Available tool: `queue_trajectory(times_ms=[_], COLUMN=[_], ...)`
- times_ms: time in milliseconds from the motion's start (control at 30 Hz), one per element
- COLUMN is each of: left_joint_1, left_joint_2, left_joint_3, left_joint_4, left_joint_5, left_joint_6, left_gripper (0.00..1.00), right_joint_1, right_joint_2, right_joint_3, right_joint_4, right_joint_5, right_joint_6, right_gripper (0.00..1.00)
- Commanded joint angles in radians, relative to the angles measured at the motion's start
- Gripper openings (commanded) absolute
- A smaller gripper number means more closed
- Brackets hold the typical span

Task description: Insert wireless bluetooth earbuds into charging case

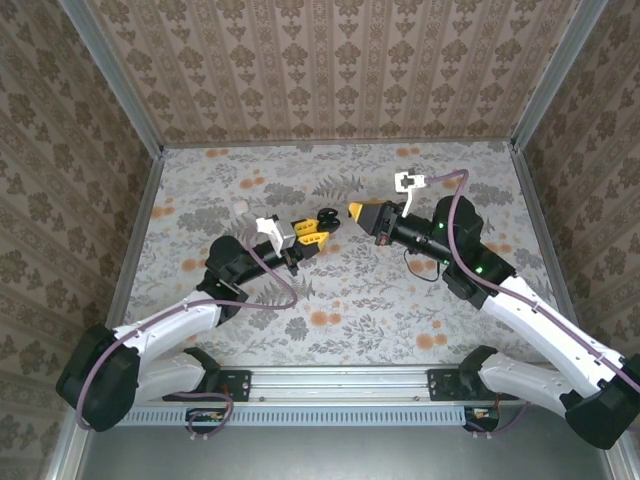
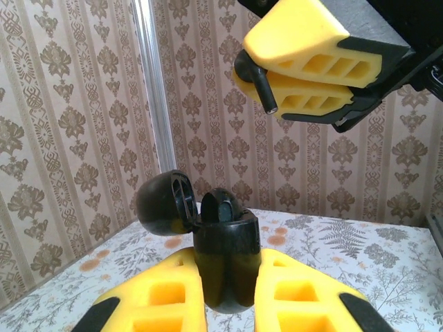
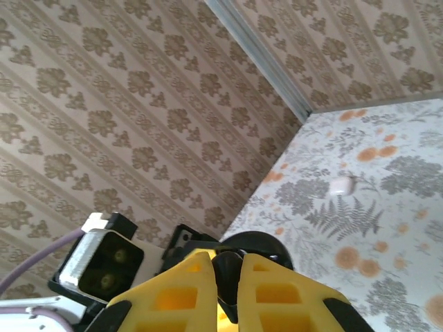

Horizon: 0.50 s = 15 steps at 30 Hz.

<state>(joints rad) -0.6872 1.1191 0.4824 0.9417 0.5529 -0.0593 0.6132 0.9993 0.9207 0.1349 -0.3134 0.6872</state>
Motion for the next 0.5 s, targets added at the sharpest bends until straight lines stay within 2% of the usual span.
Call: queue_trajectory(times_ms=[0, 200, 467], left_joint_1=[-0.010, -0.014, -0.015], left_joint_2=[0.007, 0.007, 0.013], left_joint_3=[0.032, 0.026, 0.036], left_joint_4=[0.077, 0.128, 0.164], left_joint_5=[-0.001, -0.036, -0.079], left_joint_6=[-0.039, -0.095, -0.144], left_gripper=[0.00, 0.00, 0.00], right_joint_1=[0.018, 0.037, 0.063], right_joint_2=[0.026, 0.074, 0.100], right_joint_3=[-0.011, -0.014, -0.017], right_joint_4=[0.143, 0.228, 0.248], right_joint_5=[0.024, 0.034, 0.053], right_joint_6=[0.045, 0.078, 0.077], right_gripper=[0.10, 0.11, 0.11])
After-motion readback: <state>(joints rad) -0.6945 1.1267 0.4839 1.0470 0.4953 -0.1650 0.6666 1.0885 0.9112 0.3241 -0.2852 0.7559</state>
